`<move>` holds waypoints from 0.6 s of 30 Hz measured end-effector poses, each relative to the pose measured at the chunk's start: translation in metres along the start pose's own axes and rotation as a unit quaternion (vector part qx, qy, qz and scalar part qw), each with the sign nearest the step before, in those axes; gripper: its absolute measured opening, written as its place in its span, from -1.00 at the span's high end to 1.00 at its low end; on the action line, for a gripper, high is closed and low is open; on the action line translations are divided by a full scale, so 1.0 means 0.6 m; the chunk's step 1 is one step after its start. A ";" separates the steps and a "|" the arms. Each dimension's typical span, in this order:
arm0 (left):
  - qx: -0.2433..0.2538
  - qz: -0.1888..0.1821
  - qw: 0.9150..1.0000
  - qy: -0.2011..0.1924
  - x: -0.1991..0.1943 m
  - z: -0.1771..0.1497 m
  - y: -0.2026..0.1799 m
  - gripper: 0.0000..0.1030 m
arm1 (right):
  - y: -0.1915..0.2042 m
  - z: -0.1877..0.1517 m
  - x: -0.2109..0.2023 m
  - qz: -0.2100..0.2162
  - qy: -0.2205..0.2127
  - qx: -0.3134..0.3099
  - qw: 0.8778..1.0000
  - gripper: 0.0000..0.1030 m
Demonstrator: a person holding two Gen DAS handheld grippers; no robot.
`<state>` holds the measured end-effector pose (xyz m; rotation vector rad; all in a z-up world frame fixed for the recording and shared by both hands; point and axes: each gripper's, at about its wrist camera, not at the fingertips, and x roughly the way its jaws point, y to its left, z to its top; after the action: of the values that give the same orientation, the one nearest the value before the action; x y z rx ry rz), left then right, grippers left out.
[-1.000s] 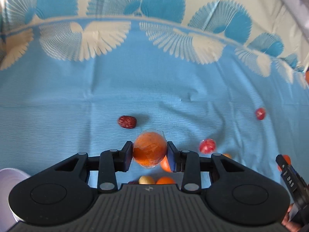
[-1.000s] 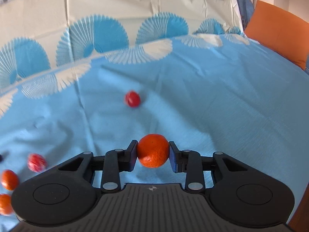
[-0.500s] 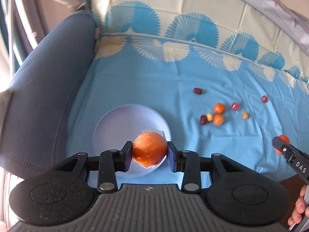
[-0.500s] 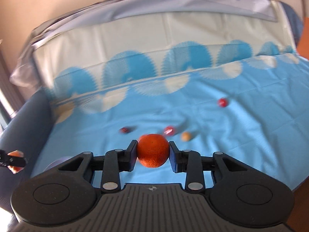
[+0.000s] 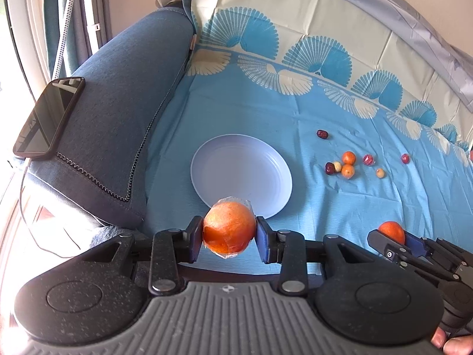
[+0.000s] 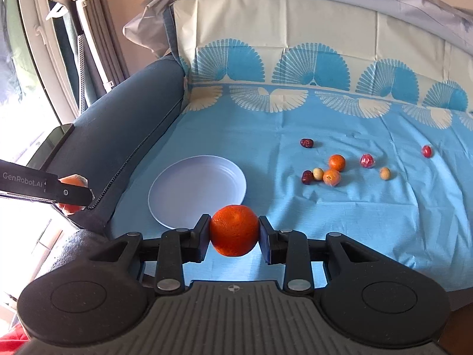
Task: Organize fruits
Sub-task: 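Carry both mandarins to the white plate and open both tools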
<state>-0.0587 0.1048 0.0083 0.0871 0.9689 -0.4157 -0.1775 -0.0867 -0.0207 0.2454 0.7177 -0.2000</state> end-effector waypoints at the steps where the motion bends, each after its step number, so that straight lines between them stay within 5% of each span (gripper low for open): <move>1: -0.001 0.000 1.000 -0.002 -0.001 0.000 0.002 0.20 | 0.002 0.001 0.000 -0.002 0.001 -0.003 1.000 0.31; 18: 0.018 0.010 1.000 0.013 0.061 0.040 0.004 0.20 | 0.007 0.020 0.061 -0.009 0.028 -0.018 0.999 0.31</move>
<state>-0.0209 0.0898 -0.0081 0.1349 0.9866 -0.4143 -0.1419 -0.0897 -0.0358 0.2111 0.7779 -0.1980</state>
